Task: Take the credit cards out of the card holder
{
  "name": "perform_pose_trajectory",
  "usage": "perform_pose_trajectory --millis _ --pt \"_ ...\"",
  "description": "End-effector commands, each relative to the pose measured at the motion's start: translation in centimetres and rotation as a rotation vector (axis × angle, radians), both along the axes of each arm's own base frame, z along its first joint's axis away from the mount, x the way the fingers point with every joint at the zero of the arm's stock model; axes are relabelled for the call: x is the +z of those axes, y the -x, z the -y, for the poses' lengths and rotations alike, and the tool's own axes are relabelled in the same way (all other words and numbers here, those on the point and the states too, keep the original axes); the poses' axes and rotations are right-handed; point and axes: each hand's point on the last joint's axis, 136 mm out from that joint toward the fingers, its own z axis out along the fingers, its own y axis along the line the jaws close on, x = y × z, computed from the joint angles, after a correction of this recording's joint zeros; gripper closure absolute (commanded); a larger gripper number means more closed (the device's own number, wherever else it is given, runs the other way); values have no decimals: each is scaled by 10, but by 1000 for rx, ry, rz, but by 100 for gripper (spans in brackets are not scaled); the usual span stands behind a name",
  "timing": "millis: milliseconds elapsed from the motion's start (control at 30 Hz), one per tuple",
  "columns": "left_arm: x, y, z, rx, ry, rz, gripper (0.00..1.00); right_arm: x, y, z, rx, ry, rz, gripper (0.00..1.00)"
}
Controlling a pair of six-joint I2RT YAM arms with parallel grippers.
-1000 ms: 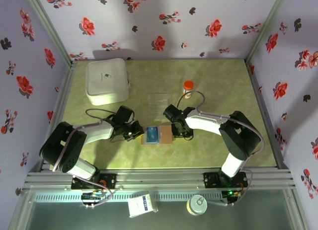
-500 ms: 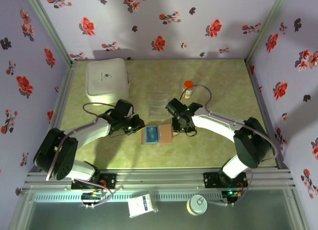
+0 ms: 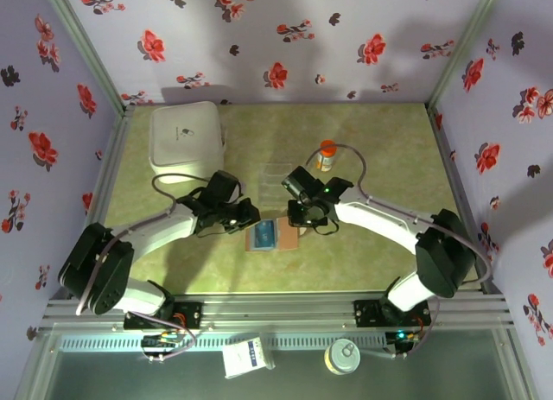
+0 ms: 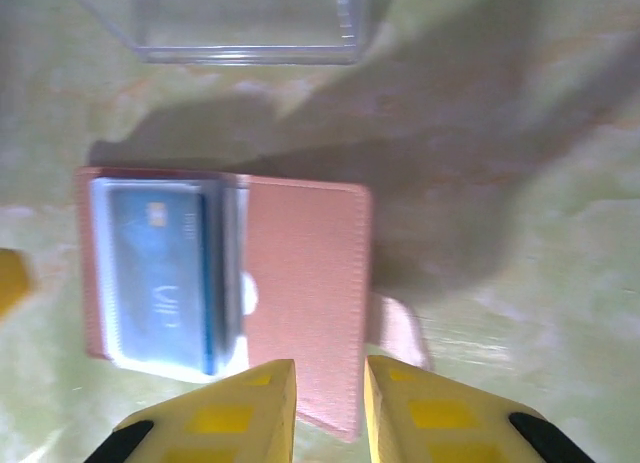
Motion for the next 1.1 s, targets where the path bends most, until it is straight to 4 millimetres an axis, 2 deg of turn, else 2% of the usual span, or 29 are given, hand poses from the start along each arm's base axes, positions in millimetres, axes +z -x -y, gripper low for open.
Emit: perform_pose_trajectory --millis 0,100,200,533,800,933,1067 --pt "-4 1 12 -33 -15 -7 91 6 -2 -34 20 -103 -20 75" --pt "-13 7 16 -54 -32 -34 91 -3 1 -45 36 -103 -40 75" --pt "-26 13 13 -63 -54 -64 91 -17 1 -46 35 -75 -59 75" --pt "-62 24 -5 -97 -175 -113 91 -71 7 -26 14 69 -133 67" --pt "-69 24 -30 -88 -290 -108 91 -104 16 0 -19 175 -185 52" --pt "-67 23 -34 -82 -294 -104 91 -107 17 1 -24 174 -189 52" --pt "-59 19 -29 -74 -263 -86 91 -90 11 -5 -24 136 -152 52"
